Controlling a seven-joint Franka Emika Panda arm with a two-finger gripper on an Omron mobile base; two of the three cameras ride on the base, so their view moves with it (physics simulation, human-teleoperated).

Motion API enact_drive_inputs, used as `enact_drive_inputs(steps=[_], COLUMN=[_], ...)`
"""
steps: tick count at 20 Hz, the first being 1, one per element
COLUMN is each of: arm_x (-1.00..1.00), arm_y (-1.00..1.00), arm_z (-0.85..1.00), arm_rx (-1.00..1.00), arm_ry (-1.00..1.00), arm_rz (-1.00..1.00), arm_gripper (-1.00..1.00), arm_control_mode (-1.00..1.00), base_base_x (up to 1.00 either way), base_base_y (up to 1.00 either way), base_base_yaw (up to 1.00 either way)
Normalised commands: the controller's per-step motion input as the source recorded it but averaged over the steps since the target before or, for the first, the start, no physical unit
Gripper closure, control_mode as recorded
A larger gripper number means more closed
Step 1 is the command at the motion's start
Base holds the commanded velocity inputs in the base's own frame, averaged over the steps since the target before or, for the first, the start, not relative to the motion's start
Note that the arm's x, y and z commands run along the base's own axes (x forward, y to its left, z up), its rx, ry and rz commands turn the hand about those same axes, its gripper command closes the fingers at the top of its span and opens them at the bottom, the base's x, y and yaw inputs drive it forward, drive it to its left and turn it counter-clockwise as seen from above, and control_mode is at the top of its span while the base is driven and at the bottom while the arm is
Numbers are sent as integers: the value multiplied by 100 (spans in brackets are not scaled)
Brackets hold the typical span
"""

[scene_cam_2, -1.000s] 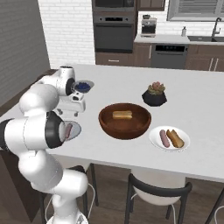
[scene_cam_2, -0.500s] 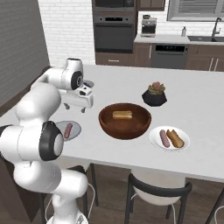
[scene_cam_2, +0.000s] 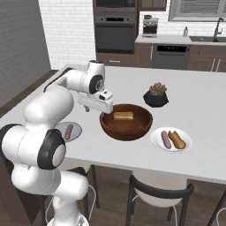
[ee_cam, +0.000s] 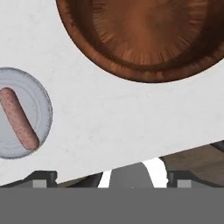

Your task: Place one bun and one sausage from the bowl on each plate.

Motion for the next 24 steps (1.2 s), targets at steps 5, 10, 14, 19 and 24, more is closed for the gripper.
enact_drive_inputs(steps=[5, 10, 14, 19, 24], arm_x=[20, 42, 49, 56, 55], arm_y=[-58, -17, 0, -6, -14], arm_z=[-2, -29, -38, -32, -30], arm_rx=[0, 0, 1, 3, 3], arm_ry=[0, 0, 0, 0, 0], arm_rz=[-16, -20, -36, -47, -41], arm_gripper=[-100, -100, -100, -100, -100], arm_control_mode=[-100, -100, -100, -100, -100], base_base_x=[0, 0, 0, 0, 0], base_base_y=[0, 0, 0, 0, 0], base_base_yaw=[0, 0, 0, 0, 0])
